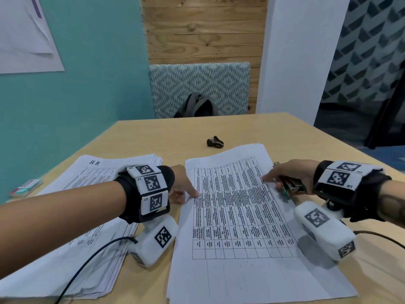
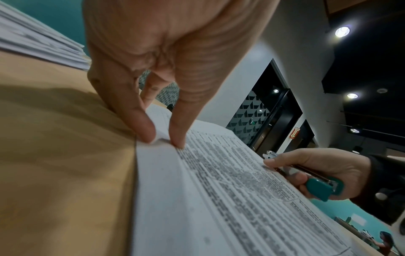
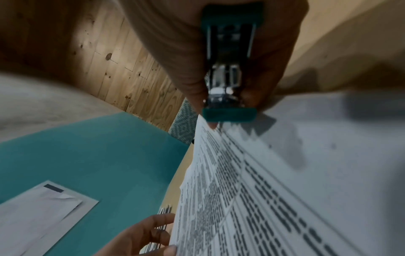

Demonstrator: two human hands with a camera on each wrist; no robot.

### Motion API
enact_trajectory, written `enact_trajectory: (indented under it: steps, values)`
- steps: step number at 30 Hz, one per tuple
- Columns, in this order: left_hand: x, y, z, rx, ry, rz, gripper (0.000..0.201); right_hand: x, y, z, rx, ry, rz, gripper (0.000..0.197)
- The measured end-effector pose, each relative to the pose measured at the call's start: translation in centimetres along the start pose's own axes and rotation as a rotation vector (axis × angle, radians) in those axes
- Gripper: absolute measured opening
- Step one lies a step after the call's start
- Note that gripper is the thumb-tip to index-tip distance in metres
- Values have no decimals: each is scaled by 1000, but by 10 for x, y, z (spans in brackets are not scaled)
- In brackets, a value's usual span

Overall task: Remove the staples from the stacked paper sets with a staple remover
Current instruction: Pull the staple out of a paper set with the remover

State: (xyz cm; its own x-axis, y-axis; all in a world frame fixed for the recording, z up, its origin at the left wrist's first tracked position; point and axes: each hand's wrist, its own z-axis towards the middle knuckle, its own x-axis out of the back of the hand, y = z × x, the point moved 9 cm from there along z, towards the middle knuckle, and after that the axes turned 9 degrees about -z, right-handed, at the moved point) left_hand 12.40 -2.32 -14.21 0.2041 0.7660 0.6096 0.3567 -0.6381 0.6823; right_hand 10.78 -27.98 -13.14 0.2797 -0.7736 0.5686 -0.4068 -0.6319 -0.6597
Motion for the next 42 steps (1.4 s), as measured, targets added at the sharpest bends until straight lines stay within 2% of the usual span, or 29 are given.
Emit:
enact_trajectory:
  steps: [8, 12, 15, 17, 20, 23, 25, 27, 30, 32, 34, 35, 37, 38, 40, 42]
  values:
    - [0, -1, 2, -7, -7, -53, 26, -5, -19, -8, 58, -53, 53, 20]
    - [1, -6, 6, -2, -3, -95, 30, 6, -28, -11, 153, 125, 41, 24]
    - [7, -9, 8, -3, -5, -213, 31, 24, -44, -22, 319, 240, 79, 24]
    - [15, -4, 9, -52, -16, -322, 33, 41, -58, -37, 454, 280, 163, 25]
    - [21, 25, 1, -237, -142, -629, 21, 59, -77, -63, 632, 273, 215, 17]
    - [46, 70, -27, -571, -140, -847, 12, 78, -83, -78, 692, 327, 276, 15]
    - [64, 97, -52, -759, -58, -852, 13, 94, -86, -89, 711, 430, 338, 14]
    - [83, 120, -81, -924, 90, -810, 11, 111, -91, -104, 764, 574, 367, 16]
    - [107, 145, -131, -1148, 351, -729, 11, 128, -104, -143, 868, 832, 189, 14]
    - [116, 150, -157, -1249, 446, -730, 13, 132, -109, -167, 920, 944, 84, 15]
    - [121, 149, -167, -1268, 424, -762, 12, 134, -107, -178, 960, 957, 88, 19]
    - [120, 147, -165, -1251, 359, -789, 13, 133, -102, -177, 967, 898, 140, 20]
    - [110, 142, -151, -1152, 121, -868, 14, 123, -90, -163, 926, 716, 276, 23]
    - [102, 137, -140, -1072, 3, -895, 21, 116, -85, -156, 901, 664, 285, 22]
    - [89, 126, -114, -909, -125, -905, 40, 104, -81, -147, 870, 692, 159, 21]
    - [84, 119, -100, -844, -116, -883, 48, 96, -81, -144, 845, 799, 17, 31]
